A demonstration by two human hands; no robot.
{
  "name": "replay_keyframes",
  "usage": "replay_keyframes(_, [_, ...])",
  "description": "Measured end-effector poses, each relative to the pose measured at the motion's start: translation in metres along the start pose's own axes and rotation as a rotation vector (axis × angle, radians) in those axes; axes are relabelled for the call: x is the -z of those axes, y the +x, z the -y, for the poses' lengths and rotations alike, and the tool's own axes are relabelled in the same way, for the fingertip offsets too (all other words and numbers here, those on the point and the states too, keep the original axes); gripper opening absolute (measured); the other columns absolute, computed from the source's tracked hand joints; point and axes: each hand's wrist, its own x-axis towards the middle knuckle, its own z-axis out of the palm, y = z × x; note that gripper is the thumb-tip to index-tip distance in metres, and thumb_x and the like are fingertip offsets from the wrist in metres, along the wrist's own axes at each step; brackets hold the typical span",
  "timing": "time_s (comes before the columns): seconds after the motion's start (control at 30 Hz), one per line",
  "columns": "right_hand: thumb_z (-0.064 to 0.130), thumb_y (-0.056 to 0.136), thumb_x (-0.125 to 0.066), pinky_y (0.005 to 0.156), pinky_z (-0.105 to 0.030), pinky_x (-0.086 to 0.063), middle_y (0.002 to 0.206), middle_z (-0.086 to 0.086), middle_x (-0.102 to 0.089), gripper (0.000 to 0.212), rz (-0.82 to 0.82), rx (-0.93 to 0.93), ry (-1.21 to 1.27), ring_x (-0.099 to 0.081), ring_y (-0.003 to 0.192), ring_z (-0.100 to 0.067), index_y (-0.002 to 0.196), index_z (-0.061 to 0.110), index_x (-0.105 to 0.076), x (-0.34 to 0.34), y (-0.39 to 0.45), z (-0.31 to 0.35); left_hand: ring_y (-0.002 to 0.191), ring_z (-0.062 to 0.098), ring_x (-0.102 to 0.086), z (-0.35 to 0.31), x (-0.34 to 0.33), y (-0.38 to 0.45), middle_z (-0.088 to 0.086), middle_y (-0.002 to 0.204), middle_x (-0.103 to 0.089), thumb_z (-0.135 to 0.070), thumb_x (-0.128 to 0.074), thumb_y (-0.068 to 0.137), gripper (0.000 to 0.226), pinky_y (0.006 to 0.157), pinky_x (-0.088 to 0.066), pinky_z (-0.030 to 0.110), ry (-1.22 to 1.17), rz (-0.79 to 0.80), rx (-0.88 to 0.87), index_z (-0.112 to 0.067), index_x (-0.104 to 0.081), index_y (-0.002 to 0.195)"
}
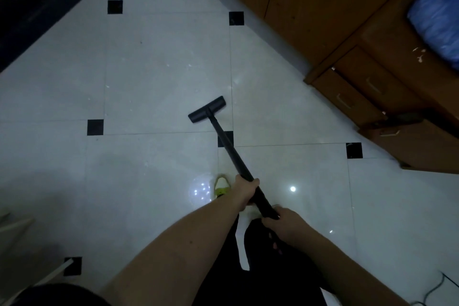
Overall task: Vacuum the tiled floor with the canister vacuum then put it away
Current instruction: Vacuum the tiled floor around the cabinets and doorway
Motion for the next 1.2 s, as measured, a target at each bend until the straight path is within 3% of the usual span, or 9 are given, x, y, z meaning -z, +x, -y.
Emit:
replay_keyframes(0.1, [0.024, 0.091, -0.055, 0.054, -0.027, -0.051, 0.074, -0.004, -0.066, 0.015, -0.008, -0.018, 0.002, -0.061, 0.055, -0.016, 0.095, 0.011, -0.061, 0.006, -0.011, -0.019, 0.099, 0.03, -0.063, 0.011, -0.019, -0.006, 0.014, 0.114, -0.059, -0.034, -0.065, 0.08, 0.063, 0.077, -0.058, 0.045, 0.055, 0.042, 0.007, -0.009, -0.039, 0.132])
replay_keyframes(0.2, [0.023, 0.092, -0.054, 0.054, -0.026, -0.05, 0.074, -0.002, -0.065, 0.008, -0.013, -0.009, -0.041, -0.06, 0.054, -0.014, 0.087, 0.017, -0.057, 0.008, -0.014, -0.03, 0.1, 0.029, -0.062, 0.019, -0.031, -0.007, 0.013, 0.116, -0.059, -0.039, -0.064, 0.076, 0.069, 0.084, -0.057, 0.046, 0.122, 0.037, 0.009, -0.011, -0.039, 0.134])
replay_keyframes(0.37, [0.022, 0.091, -0.052, 0.054, -0.029, -0.052, 0.068, -0.005, -0.064, 0.016, 0.013, 0.004, -0.01, -0.061, 0.05, -0.017, 0.087, 0.008, -0.057, 0.006, -0.008, -0.029, 0.099, 0.026, -0.061, 0.014, -0.032, -0.006, 0.012, 0.119, -0.059, -0.032, -0.062, 0.084, 0.061, 0.081, -0.057, 0.039, 0.13, -0.002, -0.011, -0.01, -0.039, 0.136])
replay_keyframes(0.5, [0.02, 0.093, -0.052, 0.046, -0.026, -0.05, 0.07, -0.013, -0.061, 0.018, 0.026, 0.028, 0.116, -0.06, 0.046, -0.018, 0.089, 0.002, -0.056, 0.01, 0.004, -0.013, 0.094, 0.023, -0.061, -0.003, -0.023, 0.005, 0.009, 0.114, -0.06, -0.025, -0.062, 0.088, 0.05, 0.067, -0.058, 0.033, 0.138, -0.065, -0.068, -0.005, -0.045, 0.131])
replay_keyframes(0.67, [0.018, 0.092, -0.05, 0.048, -0.027, -0.051, 0.072, -0.011, -0.059, 0.015, 0.039, 0.047, 0.215, -0.059, 0.048, -0.017, 0.086, 0.006, -0.056, 0.027, 0.015, -0.008, 0.093, 0.021, -0.057, -0.031, -0.032, 0.006, 0.013, 0.121, -0.059, -0.022, -0.06, 0.09, 0.048, 0.064, -0.048, 0.026, 0.151, -0.124, -0.124, -0.005, -0.046, 0.133])
replay_keyframes(0.73, [0.018, 0.092, -0.049, 0.048, -0.027, -0.051, 0.075, -0.012, -0.059, 0.015, 0.042, 0.04, 0.225, -0.06, 0.05, -0.018, 0.089, 0.006, -0.056, 0.038, 0.018, -0.011, 0.092, 0.021, -0.056, -0.039, -0.042, 0.006, 0.014, 0.12, -0.059, -0.021, -0.059, 0.091, 0.046, 0.056, -0.049, 0.023, 0.141, -0.108, -0.123, -0.005, -0.045, 0.133])
replay_keyframes(0.8, [0.017, 0.091, -0.049, 0.051, -0.029, -0.052, 0.075, -0.014, -0.059, 0.017, 0.036, 0.049, 0.213, -0.062, 0.049, -0.018, 0.093, 0.003, -0.057, 0.05, 0.022, -0.015, 0.094, 0.025, -0.061, -0.046, -0.056, 0.008, 0.015, 0.114, -0.06, -0.019, -0.06, 0.09, 0.045, 0.058, -0.056, 0.032, 0.091, -0.073, -0.097, -0.004, -0.046, 0.13])
replay_keyframes(0.9, [0.018, 0.089, -0.05, 0.055, -0.033, -0.054, 0.073, -0.015, -0.062, 0.02, 0.018, 0.042, 0.205, -0.064, 0.049, -0.021, 0.095, 0.0, -0.058, 0.072, 0.025, -0.023, 0.101, 0.034, -0.065, -0.054, -0.079, 0.006, 0.019, 0.114, -0.062, -0.018, -0.061, 0.087, 0.046, 0.077, -0.058, 0.047, 0.036, -0.01, -0.048, -0.004, -0.047, 0.128])
replay_keyframes(1.2, [0.016, 0.09, -0.053, 0.047, -0.028, -0.051, 0.071, -0.014, -0.06, 0.017, 0.056, -0.004, 0.294, -0.061, 0.048, -0.021, 0.095, 0.0, -0.058, 0.109, -0.002, -0.066, 0.098, 0.033, -0.066, -0.042, -0.129, -0.015, 0.02, 0.11, -0.063, -0.016, -0.063, 0.085, 0.04, 0.065, -0.059, 0.039, 0.01, 0.086, -0.01, -0.003, -0.049, 0.12])
